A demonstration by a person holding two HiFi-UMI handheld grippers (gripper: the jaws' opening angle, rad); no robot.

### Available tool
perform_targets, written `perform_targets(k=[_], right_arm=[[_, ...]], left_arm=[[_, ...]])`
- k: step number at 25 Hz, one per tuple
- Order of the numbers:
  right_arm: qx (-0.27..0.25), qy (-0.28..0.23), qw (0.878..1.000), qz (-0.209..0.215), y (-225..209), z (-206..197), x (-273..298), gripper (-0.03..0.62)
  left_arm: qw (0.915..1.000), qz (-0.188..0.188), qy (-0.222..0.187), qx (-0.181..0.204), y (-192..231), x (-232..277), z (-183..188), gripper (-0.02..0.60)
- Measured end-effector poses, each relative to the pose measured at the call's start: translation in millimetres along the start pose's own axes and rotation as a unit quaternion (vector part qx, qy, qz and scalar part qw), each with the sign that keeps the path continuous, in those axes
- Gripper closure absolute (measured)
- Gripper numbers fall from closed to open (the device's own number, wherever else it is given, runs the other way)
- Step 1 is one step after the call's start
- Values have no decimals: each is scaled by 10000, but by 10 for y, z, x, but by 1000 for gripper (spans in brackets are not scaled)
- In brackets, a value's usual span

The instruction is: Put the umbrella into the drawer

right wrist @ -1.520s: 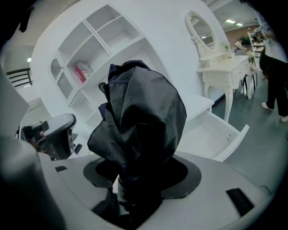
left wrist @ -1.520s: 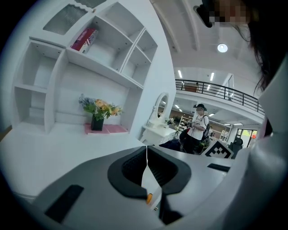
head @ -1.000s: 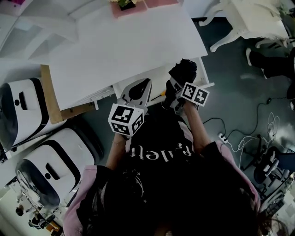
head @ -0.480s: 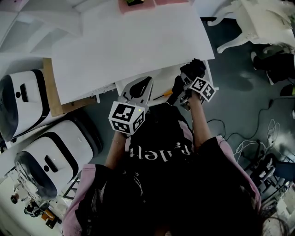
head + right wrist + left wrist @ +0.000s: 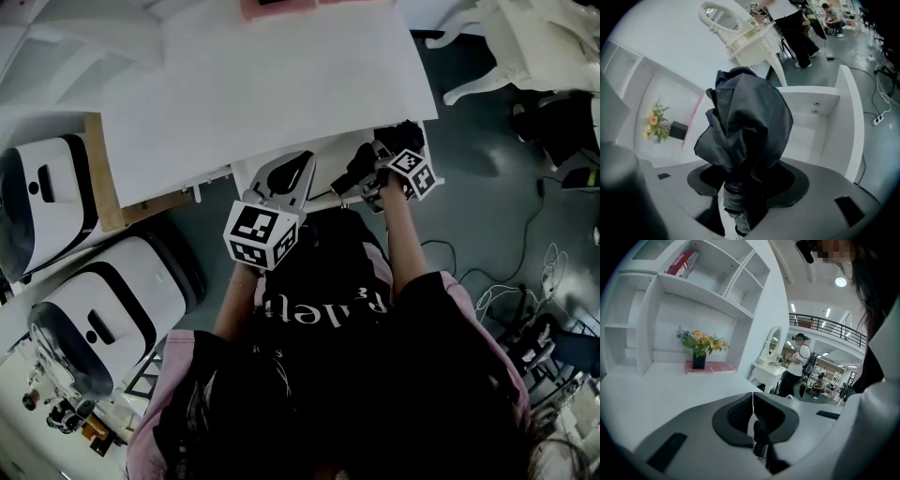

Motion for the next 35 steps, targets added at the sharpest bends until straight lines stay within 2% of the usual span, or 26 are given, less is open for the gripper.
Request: perform_targets(k=[6,12,16,19,24,30,35], right_arm=[[-590,309,9968,-449,-106,73,248,313],[-170,598,9970,-457,-281,86,449,313],[-344,841,9931,-743,-395,63,575,313],[-257,1030,9908,-836,-436,58,643,313],[7,1068,9912,-785,-473,83,684,313],[-531,1117,9875,-976,-412,53,628,312],[-479,948,9912,-788,-294,81,461,312]], left_arm=[[9999,88,52,22,-8,23,-8,565],[9996,257,144,-55,54,27,-48,565],[9993,322,149,-92,79,30,-60,565],[9992,364,135,-134,106,61,-63,565],[9990,399,125,-160,93,87,-76,565],[9992,353,110,-177,78,55,-85,565],[9994,293,75,-165,90,26,-85,565]])
Point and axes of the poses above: the fingertips, and each gripper's own axes: x forward along the fingers, y to its left, z out of its top, the point moved 4 cm from there along -x, backward along the fingers, and after that the axes turned 6 degrees about y, right-handed, at the moved point
